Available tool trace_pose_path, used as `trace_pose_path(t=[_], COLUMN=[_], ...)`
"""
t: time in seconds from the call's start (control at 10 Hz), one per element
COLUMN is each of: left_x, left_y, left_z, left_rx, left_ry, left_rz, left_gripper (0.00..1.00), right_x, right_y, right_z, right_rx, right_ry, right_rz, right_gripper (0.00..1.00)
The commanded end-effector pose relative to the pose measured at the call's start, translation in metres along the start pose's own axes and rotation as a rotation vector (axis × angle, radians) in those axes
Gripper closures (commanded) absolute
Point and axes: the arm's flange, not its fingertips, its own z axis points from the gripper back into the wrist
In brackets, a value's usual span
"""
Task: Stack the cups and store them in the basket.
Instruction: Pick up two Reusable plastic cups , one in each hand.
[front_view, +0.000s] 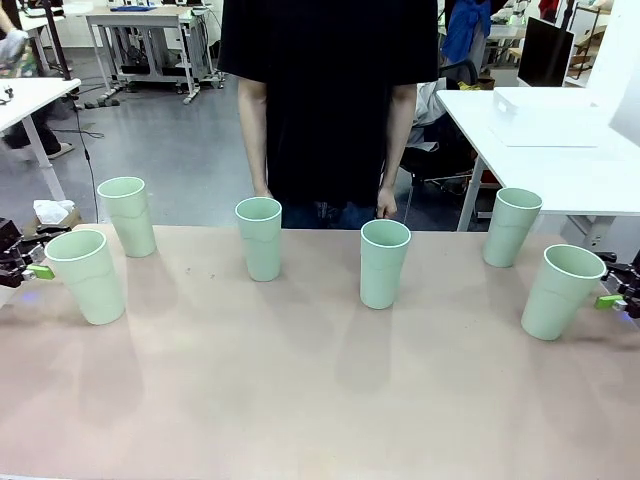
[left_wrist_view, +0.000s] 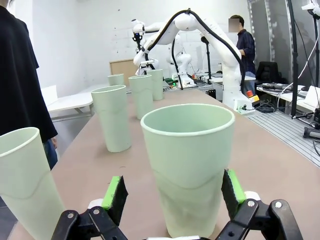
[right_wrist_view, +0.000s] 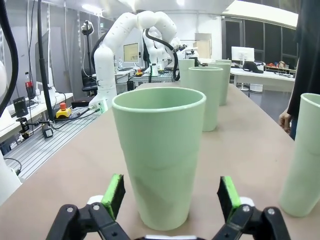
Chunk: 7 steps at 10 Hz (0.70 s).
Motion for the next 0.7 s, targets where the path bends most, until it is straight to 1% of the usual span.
trace_pose_path(t=[0.0,0.6], left_x=[-0.008,-0.017], left_y=[-0.016,-0.022], left_z=[-0.004,-0.017], left_rx=[-0.009,-0.027], left_ry=[0.016,0.038], left_rz=[-0.032,-0.006], left_gripper=[0.00,0.00], right_x=[-0.001,-0.011], right_y=[0.002,0.002], right_z=[-0.010,-0.025], right_rx=[-0.007,0.009], right_ry=[-0.014,-0.011], right_rz=[0.033,0.016], right_gripper=[0.00,0.00])
